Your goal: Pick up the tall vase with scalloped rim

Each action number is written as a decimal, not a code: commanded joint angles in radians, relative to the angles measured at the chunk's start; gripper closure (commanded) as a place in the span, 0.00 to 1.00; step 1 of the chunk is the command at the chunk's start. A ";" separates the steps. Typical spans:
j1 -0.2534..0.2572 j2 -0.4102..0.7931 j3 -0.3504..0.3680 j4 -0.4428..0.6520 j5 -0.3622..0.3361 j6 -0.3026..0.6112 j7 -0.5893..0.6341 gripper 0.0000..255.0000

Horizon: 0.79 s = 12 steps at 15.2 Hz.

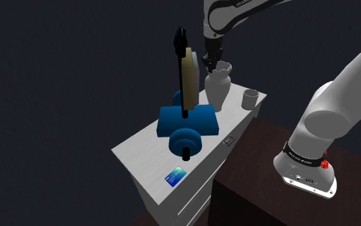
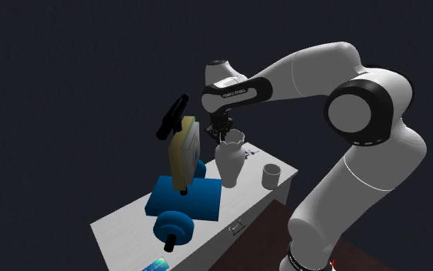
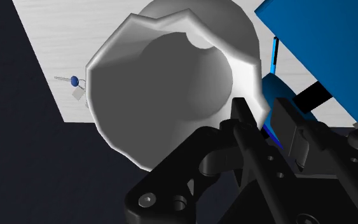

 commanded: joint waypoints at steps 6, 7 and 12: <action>0.001 -0.011 0.001 0.041 0.003 -0.052 -0.005 1.00; 0.001 -0.013 0.002 0.052 0.004 -0.066 -0.007 1.00; 0.002 -0.022 0.003 0.111 0.008 -0.133 -0.014 1.00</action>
